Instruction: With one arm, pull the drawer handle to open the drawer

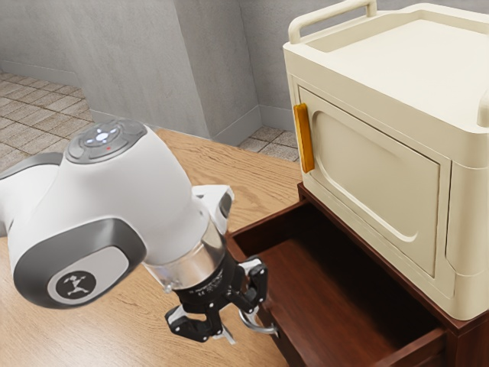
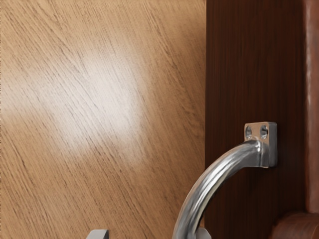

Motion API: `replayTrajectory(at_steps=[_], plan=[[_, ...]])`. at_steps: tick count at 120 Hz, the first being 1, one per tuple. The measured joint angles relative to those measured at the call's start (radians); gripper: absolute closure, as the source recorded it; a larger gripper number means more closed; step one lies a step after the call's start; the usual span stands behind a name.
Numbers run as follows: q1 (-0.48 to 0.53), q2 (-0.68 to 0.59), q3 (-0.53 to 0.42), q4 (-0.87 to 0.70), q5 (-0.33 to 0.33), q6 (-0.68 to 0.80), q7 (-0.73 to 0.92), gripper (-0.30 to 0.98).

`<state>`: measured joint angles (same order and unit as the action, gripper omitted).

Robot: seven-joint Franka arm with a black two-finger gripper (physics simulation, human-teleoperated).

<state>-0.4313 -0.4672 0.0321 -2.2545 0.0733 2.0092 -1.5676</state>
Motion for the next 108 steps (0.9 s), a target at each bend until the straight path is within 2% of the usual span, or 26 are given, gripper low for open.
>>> replayTrajectory(at_steps=[108], plan=[[0.002, -0.076, 0.000, -0.071, -0.001, 0.000, -0.009, 0.41]])
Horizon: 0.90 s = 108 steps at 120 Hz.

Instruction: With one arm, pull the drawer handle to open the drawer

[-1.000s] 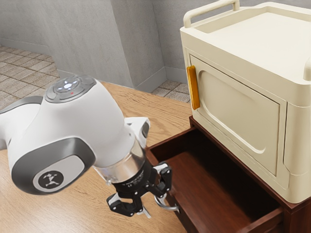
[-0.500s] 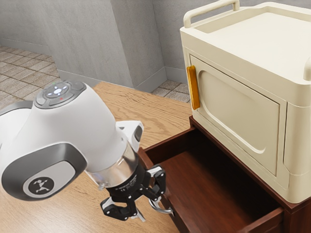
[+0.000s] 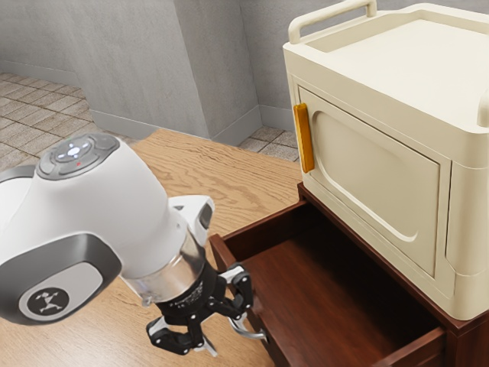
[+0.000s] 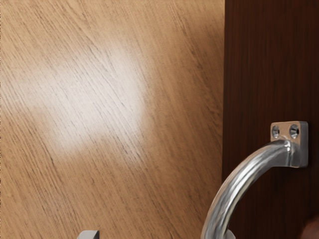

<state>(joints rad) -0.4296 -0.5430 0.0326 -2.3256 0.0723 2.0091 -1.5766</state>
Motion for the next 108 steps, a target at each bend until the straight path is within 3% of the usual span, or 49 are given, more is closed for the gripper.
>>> replayTrajectory(at_steps=[108], plan=[[-0.016, -0.050, 0.000, 0.001, 0.053, 0.004, 0.002, 0.35]])
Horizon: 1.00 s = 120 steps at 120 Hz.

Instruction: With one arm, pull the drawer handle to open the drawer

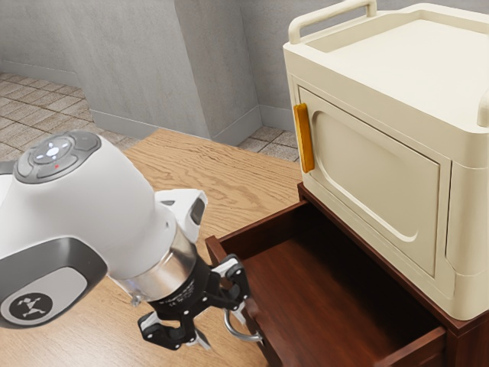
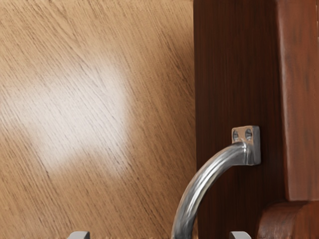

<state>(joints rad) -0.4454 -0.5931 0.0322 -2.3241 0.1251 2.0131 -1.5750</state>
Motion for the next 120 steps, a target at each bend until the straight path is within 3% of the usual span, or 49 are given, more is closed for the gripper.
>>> replayTrajectory(at_steps=[12, 27, 35, 63, 77, 98, 120], plan=[[0.021, -0.014, 0.000, 0.073, 0.017, -0.029, 0.000, 0.34], [0.199, 0.164, 0.003, 0.533, -0.004, -0.227, -0.014, 0.20], [0.271, 0.216, 0.018, 0.626, -0.002, -0.338, -0.032, 0.14], [0.410, 0.240, 0.036, 0.544, 0.006, -0.478, -0.060, 0.05], [0.420, 0.258, 0.035, 0.487, 0.000, -0.492, -0.059, 0.03], [0.414, 0.257, 0.027, 0.499, -0.072, -0.488, -0.055, 0.01], [0.413, 0.255, 0.026, 0.494, -0.087, -0.486, -0.052, 0.01]])
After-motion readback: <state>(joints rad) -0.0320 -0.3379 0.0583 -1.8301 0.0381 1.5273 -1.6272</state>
